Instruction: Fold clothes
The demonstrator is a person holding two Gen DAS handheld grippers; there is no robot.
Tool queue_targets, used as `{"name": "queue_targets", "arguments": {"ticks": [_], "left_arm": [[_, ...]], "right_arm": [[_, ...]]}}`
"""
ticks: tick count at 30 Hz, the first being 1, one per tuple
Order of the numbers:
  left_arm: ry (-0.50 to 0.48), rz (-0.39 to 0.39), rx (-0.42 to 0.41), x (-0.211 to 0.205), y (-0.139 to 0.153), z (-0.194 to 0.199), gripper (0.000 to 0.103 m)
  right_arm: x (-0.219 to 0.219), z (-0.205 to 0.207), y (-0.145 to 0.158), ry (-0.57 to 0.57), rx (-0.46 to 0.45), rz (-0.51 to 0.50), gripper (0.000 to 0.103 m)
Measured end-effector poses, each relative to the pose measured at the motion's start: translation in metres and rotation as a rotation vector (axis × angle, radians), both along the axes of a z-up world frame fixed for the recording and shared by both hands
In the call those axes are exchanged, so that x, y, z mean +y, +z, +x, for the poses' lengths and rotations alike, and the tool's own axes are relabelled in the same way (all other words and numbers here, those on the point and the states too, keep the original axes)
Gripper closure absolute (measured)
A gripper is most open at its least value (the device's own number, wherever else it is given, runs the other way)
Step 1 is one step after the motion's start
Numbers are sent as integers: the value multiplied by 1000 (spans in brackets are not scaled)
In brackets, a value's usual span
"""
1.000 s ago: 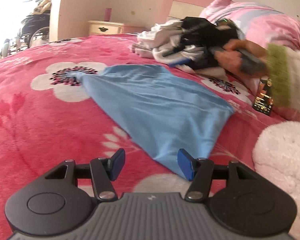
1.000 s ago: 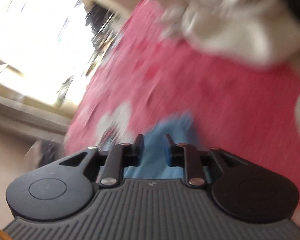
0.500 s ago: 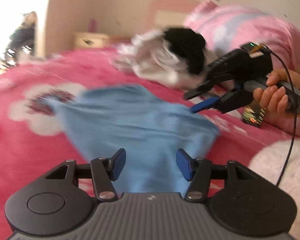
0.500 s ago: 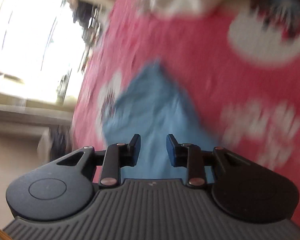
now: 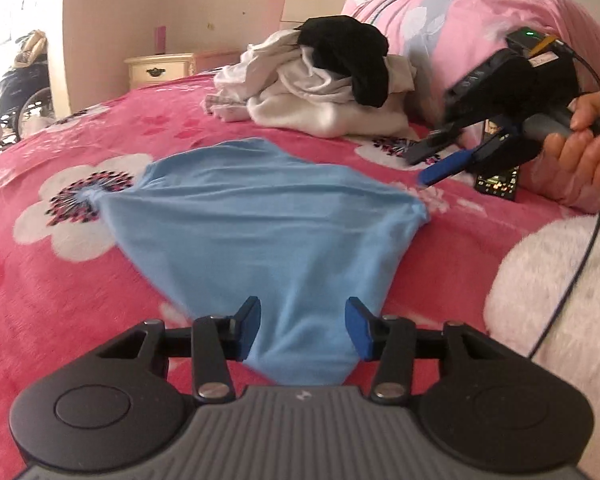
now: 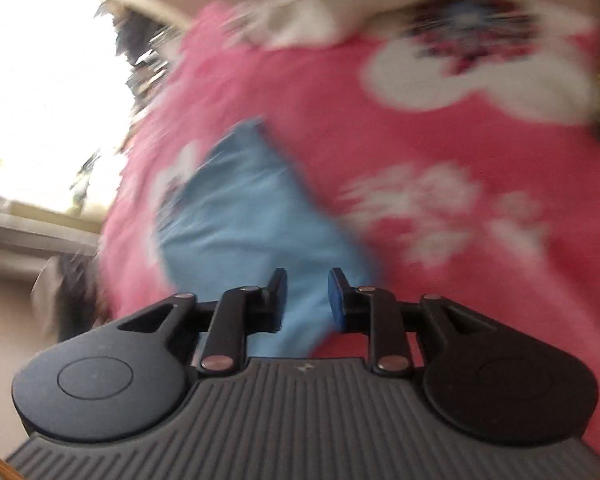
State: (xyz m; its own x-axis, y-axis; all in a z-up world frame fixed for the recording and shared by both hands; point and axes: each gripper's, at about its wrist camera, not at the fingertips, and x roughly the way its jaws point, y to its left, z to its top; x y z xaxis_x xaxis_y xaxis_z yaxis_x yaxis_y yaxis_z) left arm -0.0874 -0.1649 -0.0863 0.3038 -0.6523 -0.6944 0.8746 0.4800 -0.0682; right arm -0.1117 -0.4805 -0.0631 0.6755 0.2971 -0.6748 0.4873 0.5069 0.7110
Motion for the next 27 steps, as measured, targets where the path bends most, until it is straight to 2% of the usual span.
{"name": "queue_targets", "arguments": {"ticks": [3,4,5,6,7,9,11,16,18,22,27], "left_arm": [[-24,16,12,-5,-5,-1,55],[-32,22,16,-7,-7,-2,55],[-40,27,20,-9,-9,-2,55],[-48,33,24,-11,-11,-2,55],[-33,33,37,-7,-9,-2,55],[11,29,70,5,-5,-2,55],[71,20,88,13,1,1,55],[178,-28,88,35,17,1,52],[193,-25,76,37,21,1,51],[209,-22,57,39,27,0,51],[214,-33,39,43,32,-6,51]], "right_arm": [[9,7,-31,31,57,65,76],[7,3,-38,6,87,73,77],[5,-4,-44,-24,116,81,84],[-1,-13,-48,-75,110,120,84],[-5,-21,-47,-129,109,116,84],[-5,-32,-35,-209,112,14,84],[1,-34,-27,-241,109,-63,82],[17,-32,-15,-193,94,-282,76],[21,-28,-14,-187,89,-314,75],[16,-43,-18,-212,79,-312,74],[24,-55,-8,-241,65,-320,71]]}}
